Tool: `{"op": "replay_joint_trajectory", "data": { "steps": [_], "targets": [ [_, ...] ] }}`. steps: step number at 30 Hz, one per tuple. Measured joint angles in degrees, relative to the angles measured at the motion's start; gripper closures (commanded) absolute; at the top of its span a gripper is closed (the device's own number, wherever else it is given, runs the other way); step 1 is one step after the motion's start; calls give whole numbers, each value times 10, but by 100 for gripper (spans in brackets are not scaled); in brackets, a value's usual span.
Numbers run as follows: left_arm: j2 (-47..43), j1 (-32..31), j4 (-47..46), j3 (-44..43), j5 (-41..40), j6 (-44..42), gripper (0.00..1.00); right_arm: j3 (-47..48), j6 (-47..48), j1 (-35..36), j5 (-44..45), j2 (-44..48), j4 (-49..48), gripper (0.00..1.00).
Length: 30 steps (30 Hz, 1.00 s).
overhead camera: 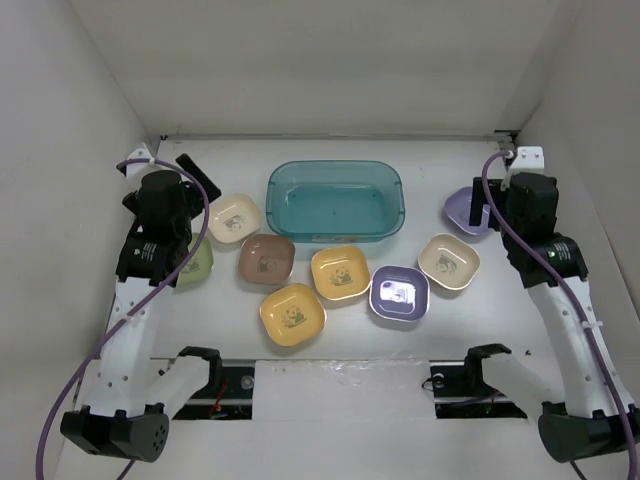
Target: Place the plates into the plastic bin on the countertop
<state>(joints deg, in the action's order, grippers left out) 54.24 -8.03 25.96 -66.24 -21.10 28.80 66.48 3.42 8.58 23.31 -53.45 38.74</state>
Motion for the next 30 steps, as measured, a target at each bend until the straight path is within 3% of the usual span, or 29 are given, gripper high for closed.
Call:
{"op": "replay_joint_trajectory", "data": {
  "steps": [8,13,18,26,30],
  "targets": [
    [9,0,0,0,15,0,0,-72,-28,-59,-35,-26,-75,0],
    [22,0,-1,0,25,0,0,-72,-66,-136,-67,-168,-143,0],
    [33,0,0,0,41,0,0,-66,-111,-166,-72,-306,-180,0],
    [34,0,-2,0,61,-1,0,-16,-172,-207,-79,-406,-225,3],
    [34,0,-4,0,63,-3,0,18,-189,-231,-80,-473,-238,10]
  ]
}}
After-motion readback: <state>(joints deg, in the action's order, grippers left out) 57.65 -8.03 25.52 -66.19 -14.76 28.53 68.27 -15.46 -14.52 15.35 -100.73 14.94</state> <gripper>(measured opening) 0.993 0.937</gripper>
